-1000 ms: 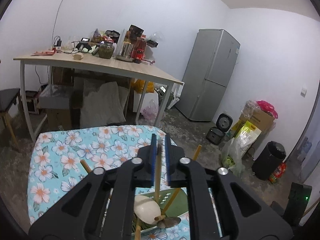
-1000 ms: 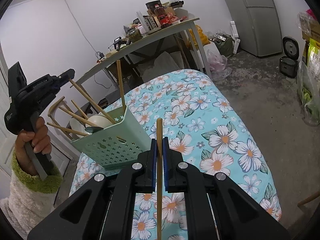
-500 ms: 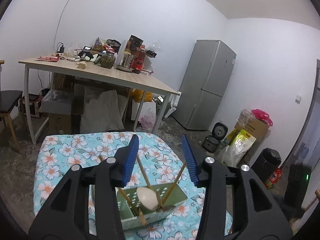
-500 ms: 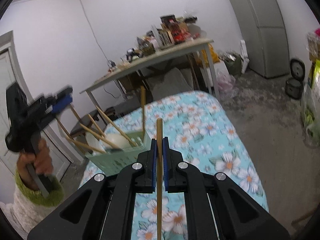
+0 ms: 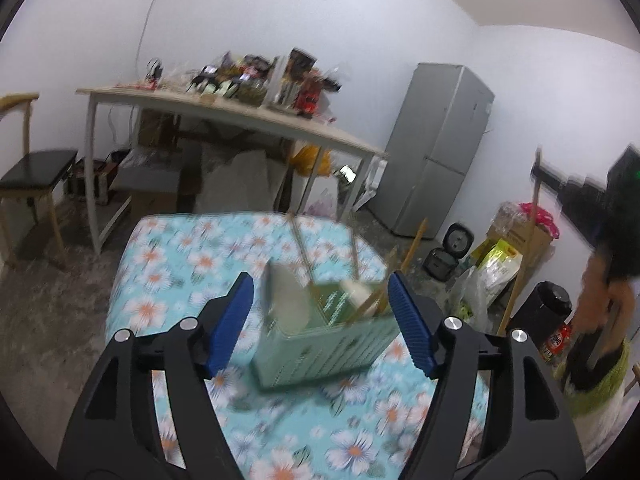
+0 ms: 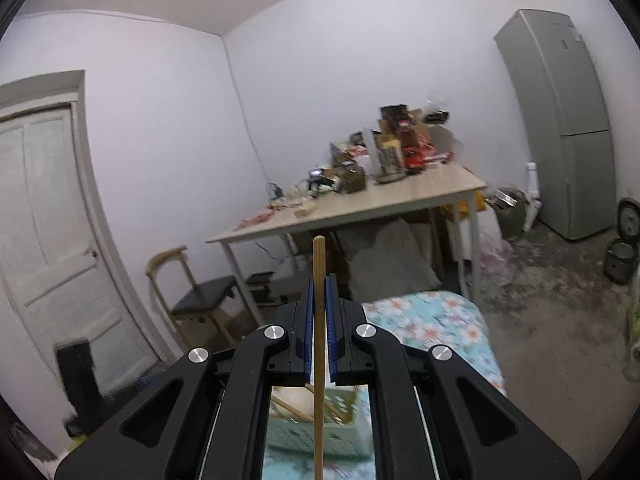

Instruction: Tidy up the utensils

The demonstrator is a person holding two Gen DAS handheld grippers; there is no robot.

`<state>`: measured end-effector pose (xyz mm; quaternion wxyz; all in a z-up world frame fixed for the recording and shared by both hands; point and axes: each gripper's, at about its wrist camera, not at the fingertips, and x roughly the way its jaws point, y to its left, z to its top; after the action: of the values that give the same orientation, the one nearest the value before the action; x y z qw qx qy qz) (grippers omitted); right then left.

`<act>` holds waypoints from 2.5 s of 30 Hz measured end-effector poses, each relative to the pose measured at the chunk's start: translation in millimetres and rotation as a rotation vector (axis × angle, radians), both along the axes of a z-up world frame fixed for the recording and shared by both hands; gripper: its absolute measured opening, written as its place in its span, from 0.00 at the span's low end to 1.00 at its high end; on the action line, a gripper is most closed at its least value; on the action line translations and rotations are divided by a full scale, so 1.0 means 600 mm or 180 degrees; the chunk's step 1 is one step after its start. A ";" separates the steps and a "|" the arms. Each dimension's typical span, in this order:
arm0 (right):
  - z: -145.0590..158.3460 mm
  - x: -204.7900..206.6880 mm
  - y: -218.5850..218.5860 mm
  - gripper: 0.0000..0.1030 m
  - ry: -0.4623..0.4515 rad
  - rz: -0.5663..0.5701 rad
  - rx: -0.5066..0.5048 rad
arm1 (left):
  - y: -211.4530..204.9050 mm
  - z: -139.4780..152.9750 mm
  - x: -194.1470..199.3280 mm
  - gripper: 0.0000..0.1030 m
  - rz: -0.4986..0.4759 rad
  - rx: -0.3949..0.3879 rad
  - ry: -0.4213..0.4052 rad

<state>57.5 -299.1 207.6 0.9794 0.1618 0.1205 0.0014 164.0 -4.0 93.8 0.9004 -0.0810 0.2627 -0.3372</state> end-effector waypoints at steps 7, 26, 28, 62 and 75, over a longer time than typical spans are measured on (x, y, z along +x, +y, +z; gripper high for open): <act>0.037 0.040 0.028 0.06 -0.0137 0.0052 -0.0209 | 0.038 -0.076 0.002 0.65 0.0125 0.0137 0.0381; -0.060 0.212 0.022 0.06 0.0062 -0.0001 -0.0352 | 0.054 -0.114 -0.008 0.69 0.0190 0.0258 0.0469; -0.080 0.214 0.023 0.06 0.0138 0.0009 -0.0362 | 0.055 -0.116 -0.005 0.69 0.0206 0.0249 0.0485; -0.264 -0.053 0.072 0.88 0.1567 -0.0291 -0.0300 | -0.027 -0.082 -0.078 0.92 0.0688 0.0722 0.0491; -0.287 -0.104 0.117 0.94 0.1947 -0.0629 -0.1020 | -0.072 -0.083 -0.145 0.92 0.1117 0.1186 0.0316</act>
<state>-5.1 -228.9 35.4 0.9064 0.0100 0.3906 -0.1607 77.1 -47.4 44.3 0.9305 0.0254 0.3461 -0.1173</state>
